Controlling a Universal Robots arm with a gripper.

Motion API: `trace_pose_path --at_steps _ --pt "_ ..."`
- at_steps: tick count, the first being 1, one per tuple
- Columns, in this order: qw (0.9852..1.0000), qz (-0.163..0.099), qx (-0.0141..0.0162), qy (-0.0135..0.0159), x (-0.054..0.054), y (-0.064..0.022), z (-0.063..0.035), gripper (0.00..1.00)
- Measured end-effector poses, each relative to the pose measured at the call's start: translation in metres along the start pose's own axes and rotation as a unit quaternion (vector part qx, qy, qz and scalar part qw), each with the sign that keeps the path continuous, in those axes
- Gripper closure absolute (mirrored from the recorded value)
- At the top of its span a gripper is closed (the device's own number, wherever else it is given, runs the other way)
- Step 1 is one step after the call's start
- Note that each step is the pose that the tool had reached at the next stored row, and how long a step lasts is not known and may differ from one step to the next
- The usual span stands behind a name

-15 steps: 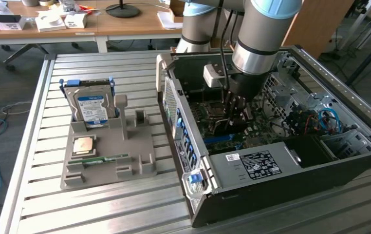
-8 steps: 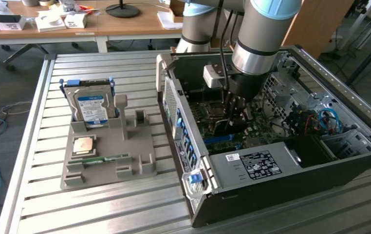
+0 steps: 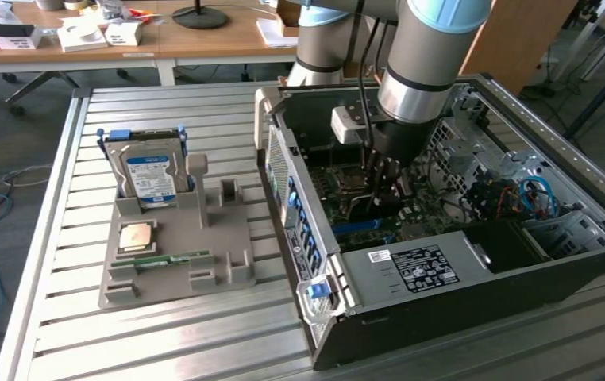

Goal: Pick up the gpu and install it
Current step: 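Insert the gpu into the slot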

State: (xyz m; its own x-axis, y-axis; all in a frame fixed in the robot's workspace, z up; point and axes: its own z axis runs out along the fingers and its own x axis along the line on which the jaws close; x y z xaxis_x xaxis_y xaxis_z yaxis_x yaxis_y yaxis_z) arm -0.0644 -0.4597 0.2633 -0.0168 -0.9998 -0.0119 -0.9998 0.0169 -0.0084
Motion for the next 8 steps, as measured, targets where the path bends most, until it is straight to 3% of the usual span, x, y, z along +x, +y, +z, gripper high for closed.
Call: trace_pose_path --at_steps 8 --pt "1.0000 0.000 0.0001 -0.0003 0.0000 0.0002 0.0014 0.73"
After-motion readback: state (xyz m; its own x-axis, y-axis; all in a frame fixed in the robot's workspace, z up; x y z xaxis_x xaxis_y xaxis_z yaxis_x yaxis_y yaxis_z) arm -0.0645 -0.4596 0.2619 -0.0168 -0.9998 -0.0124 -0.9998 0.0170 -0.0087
